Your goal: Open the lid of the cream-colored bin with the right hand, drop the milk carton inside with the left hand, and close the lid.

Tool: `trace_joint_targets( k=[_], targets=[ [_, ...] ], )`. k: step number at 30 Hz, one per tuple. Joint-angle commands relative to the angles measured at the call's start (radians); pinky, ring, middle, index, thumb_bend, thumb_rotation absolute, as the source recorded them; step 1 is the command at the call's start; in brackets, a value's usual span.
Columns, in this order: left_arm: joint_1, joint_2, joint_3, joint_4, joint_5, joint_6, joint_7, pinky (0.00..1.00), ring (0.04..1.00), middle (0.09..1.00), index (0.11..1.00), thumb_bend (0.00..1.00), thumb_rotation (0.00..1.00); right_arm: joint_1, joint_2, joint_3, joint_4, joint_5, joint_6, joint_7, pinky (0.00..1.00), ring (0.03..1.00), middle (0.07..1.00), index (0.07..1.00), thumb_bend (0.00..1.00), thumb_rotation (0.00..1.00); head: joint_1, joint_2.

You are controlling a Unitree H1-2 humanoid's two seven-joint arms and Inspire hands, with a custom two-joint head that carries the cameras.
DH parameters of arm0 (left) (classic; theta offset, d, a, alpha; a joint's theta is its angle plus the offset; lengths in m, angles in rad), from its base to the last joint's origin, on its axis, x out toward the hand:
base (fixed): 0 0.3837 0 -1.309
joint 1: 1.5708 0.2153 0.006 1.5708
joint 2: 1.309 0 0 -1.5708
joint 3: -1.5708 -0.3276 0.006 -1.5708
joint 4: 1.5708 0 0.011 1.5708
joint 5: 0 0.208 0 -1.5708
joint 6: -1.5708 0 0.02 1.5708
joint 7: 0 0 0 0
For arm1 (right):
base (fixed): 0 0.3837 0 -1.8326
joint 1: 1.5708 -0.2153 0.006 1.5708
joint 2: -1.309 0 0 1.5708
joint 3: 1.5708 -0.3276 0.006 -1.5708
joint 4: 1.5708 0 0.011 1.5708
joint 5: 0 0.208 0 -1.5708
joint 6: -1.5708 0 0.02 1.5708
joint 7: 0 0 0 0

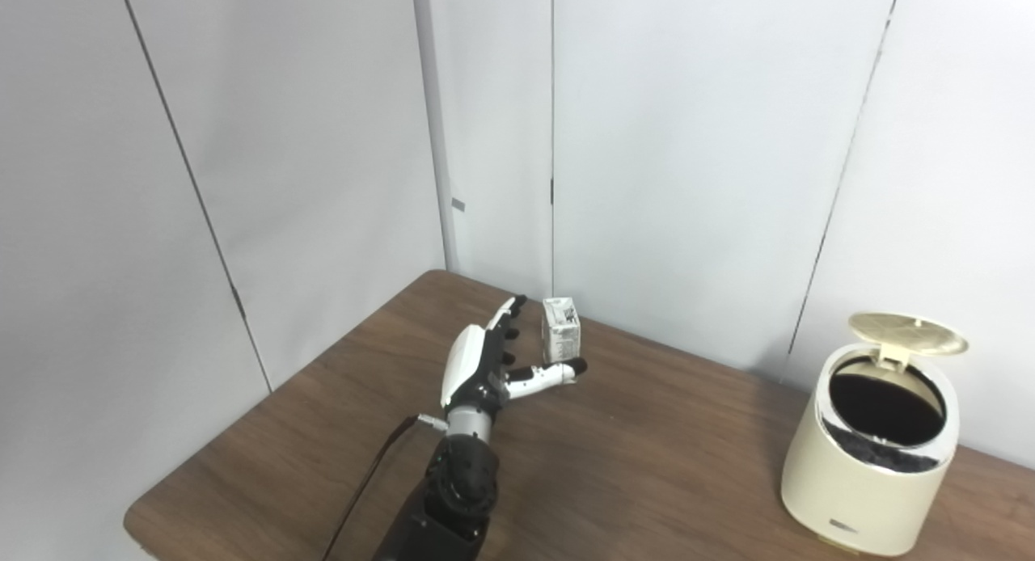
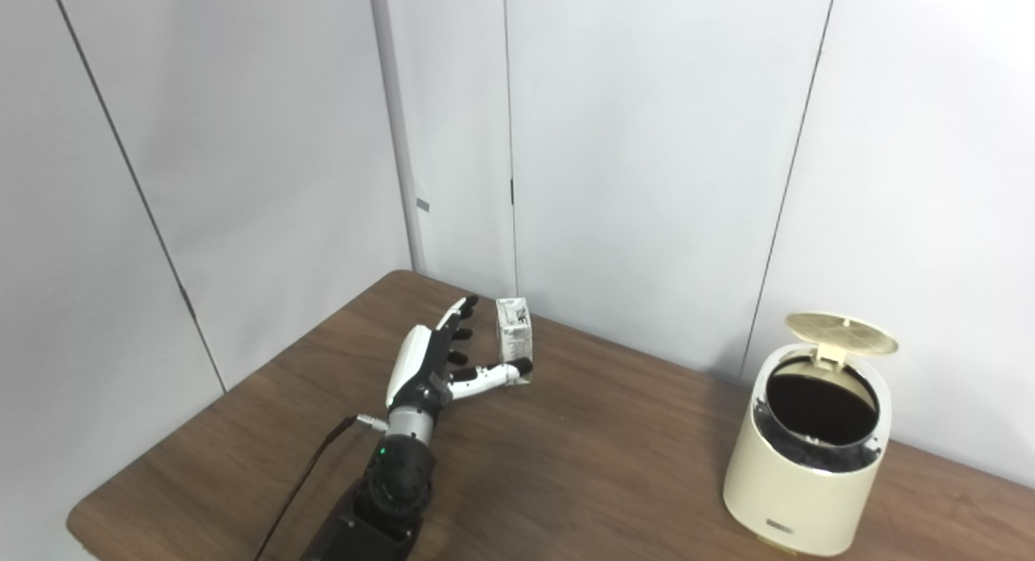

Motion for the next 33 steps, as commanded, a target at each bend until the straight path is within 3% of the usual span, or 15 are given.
trace_joint_targets(
  k=[1,3,5,8,15,21,25,26,28,30,32,33],
  targets=[
    [-0.068,0.017,0.03,-0.011,-0.039,0.008,0.005,0.69,0.844,0.927,0.954,1.0,0.43,0.005,-0.001,0.007,-0.002,-0.023,-0.036,-0.007,0.59,0.685,0.709,0.67,0.27,0.27,-0.006,-0.002],
    [-0.088,0.019,0.054,0.001,-0.082,0.022,-0.002,0.66,0.829,0.911,0.943,1.0,0.38,0.006,-0.002,0.01,0.004,-0.038,-0.051,-0.009,0.58,0.686,0.711,0.672,0.27,0.29,-0.017,-0.004],
    [-0.101,0.032,0.063,0.014,-0.112,0.035,-0.022,0.71,0.871,0.933,0.964,1.0,0.37,0.007,-0.001,0.01,0.007,-0.042,-0.059,-0.009,0.58,0.681,0.708,0.67,0.27,0.29,-0.024,-0.003],
    [-0.117,0.052,0.067,0.031,-0.135,0.048,-0.04,0.75,0.896,0.95,0.977,1.0,0.37,0.009,0.005,0.008,0.003,-0.032,-0.054,-0.005,0.58,0.683,0.709,0.667,0.27,0.28,-0.031,-0.009],
    [-0.157,0.098,0.058,0.074,-0.173,0.078,-0.083,0.76,0.892,0.919,0.952,1.0,0.35,0.014,0.009,0.011,-0.014,-0.04,-0.052,-0.004,0.58,0.687,0.707,0.663,0.28,0.3,-0.048,-0.008],
    [-0.163,0.162,-0.006,0.099,-0.176,0.09,-0.178,0.78,0.894,0.944,0.975,1.0,0.37,0.021,0.018,0.012,-0.032,-0.043,-0.048,-0.007,0.58,0.684,0.7,0.657,0.27,0.26,-0.067,-0.005],
    [-0.164,0.187,-0.048,0.091,-0.175,0.105,-0.231,0.62,0.808,0.908,0.963,1.0,0.36,0.024,0.02,0.012,-0.033,-0.044,-0.056,-0.007,0.58,0.679,0.694,0.653,0.26,0.24,-0.079,-0.001],
    [-0.166,0.191,-0.055,0.094,-0.174,0.106,-0.239,0.61,0.807,0.915,0.966,1.0,0.36,0.025,0.021,0.013,-0.034,-0.039,-0.054,-0.004,0.57,0.68,0.695,0.654,0.26,0.24,-0.082,0.0],
    [-0.174,0.197,-0.067,0.113,-0.174,0.097,-0.25,0.73,0.869,0.94,0.976,1.0,0.36,0.026,0.022,0.014,-0.03,-0.037,-0.06,-0.004,0.58,0.681,0.694,0.652,0.27,0.23,-0.09,-0.006],
    [-0.182,0.203,-0.085,0.138,-0.164,0.093,-0.257,0.75,0.88,0.943,0.973,1.0,0.36,0.025,0.021,0.015,-0.02,-0.032,-0.069,-0.002,0.58,0.681,0.696,0.655,0.27,0.23,-0.094,-0.01],
    [-0.19,0.205,-0.096,0.166,-0.172,0.084,-0.269,0.74,0.869,0.944,0.966,1.0,0.37,0.026,0.022,0.016,-0.019,-0.037,-0.069,-0.003,0.57,0.68,0.7,0.66,0.27,0.24,-0.102,-0.011],
    [-0.194,0.203,-0.098,0.178,-0.179,0.078,-0.273,0.67,0.829,0.916,0.953,1.0,0.37,0.026,0.023,0.016,-0.02,-0.037,-0.066,-0.004,0.57,0.681,0.702,0.662,0.27,0.25,-0.104,-0.012]
  ],
)
